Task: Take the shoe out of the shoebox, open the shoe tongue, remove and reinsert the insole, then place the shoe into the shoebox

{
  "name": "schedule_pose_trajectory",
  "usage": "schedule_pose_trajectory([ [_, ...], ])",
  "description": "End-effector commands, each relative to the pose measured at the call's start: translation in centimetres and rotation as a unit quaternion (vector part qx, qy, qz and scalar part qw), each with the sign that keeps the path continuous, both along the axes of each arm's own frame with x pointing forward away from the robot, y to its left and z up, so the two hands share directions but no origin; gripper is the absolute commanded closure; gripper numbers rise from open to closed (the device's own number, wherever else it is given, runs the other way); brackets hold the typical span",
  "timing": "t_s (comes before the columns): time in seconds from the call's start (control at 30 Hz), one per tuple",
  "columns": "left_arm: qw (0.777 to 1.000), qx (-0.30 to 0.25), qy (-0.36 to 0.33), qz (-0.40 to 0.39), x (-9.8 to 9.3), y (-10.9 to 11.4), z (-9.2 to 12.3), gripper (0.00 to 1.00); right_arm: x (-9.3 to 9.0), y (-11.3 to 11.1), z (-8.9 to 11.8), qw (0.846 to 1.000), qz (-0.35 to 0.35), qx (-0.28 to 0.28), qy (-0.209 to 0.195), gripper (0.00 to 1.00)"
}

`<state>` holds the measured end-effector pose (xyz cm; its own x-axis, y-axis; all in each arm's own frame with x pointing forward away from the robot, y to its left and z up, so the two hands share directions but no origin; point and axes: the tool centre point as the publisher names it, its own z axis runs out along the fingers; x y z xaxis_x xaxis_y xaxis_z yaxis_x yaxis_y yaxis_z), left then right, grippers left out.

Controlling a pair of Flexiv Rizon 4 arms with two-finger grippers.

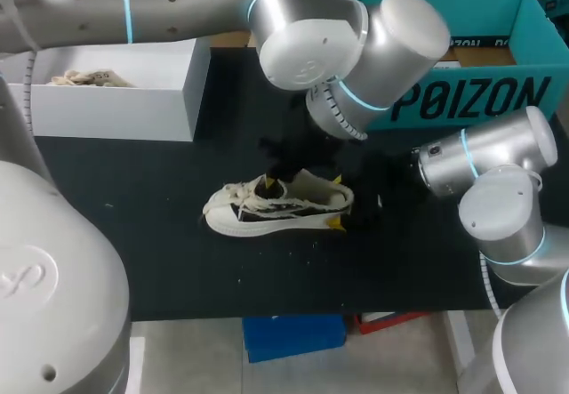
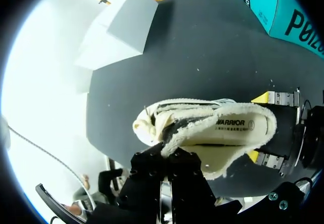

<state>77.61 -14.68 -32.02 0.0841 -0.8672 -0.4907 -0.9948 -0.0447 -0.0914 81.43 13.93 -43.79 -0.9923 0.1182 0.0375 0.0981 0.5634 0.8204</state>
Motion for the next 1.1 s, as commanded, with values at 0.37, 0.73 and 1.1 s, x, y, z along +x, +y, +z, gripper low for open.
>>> schedule_pose_trajectory([
  [0.37,0.999,0.001,0.006,0.038,-2.7,4.0,-0.6,0.37,0.2,0.3,-0.4,1.0,-0.001,-0.001,0.0,1.0],
  [0.73,0.998,0.0,-0.003,0.059,-3.4,5.8,0.0,0.0,0.2,0.3,-0.4,1.0,-0.001,-0.001,0.0,1.0],
  [1.1,0.999,-0.027,-0.022,0.001,-1.7,5.2,0.8,0.0,0.2,0.3,-0.4,1.0,-0.001,-0.001,0.0,1.0],
])
